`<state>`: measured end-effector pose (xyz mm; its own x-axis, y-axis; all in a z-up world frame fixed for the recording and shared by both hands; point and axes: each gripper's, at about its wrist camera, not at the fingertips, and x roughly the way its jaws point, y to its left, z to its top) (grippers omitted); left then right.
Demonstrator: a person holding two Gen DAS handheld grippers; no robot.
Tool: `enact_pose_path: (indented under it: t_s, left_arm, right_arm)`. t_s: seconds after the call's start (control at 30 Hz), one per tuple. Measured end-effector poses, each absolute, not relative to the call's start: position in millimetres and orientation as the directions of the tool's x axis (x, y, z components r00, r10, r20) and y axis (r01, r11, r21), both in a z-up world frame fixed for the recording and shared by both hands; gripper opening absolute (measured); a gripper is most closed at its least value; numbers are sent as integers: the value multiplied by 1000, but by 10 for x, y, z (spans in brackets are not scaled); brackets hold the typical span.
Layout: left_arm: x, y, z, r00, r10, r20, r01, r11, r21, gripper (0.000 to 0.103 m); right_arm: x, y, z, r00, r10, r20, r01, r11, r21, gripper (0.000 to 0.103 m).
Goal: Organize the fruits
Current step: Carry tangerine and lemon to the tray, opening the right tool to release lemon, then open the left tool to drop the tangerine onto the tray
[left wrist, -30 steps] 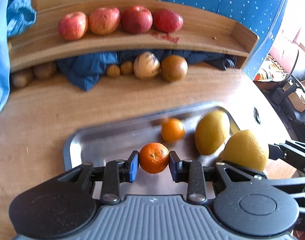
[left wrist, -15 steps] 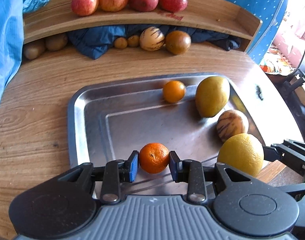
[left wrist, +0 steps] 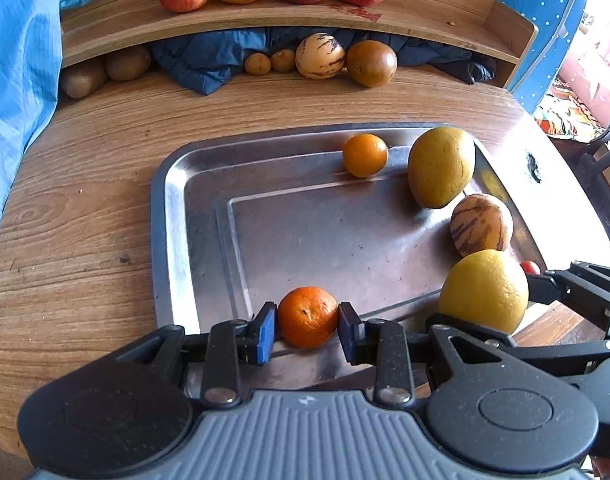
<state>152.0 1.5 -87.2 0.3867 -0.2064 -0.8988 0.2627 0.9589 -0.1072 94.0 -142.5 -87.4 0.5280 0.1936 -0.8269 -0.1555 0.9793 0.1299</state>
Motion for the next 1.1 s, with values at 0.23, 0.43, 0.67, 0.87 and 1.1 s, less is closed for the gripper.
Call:
enact_pose_path:
  t_s: [0.23,0.43,0.67,0.87,1.1]
  left_arm:
    - [1438,76,-800,398,-195,-897,252,963,-98,62]
    - [1258,200,-670,417,-162,-895,240,969,-63,89]
    - [1102,392,-607,406,-79,-910,208,978,8,102]
    - [1044,562,-647,373,-21,-928,174,984,48,102]
    - [1095,725,-638,360,34,-932,125,989,84,102]
  right_arm:
    - [748,-1423,-752,552,193,-811,-165,979,120,88]
    - [616,-1389,-690,554,184,-812,-173,979,104,98]
    - [550,-1381,-709,513,152,-845,-159,984,80,101]
    - [570,-1437,-703,490,127,-863,-137,988,68,102]
    - [704,-1524,-583,529,102,-842,-109,993,52,102]
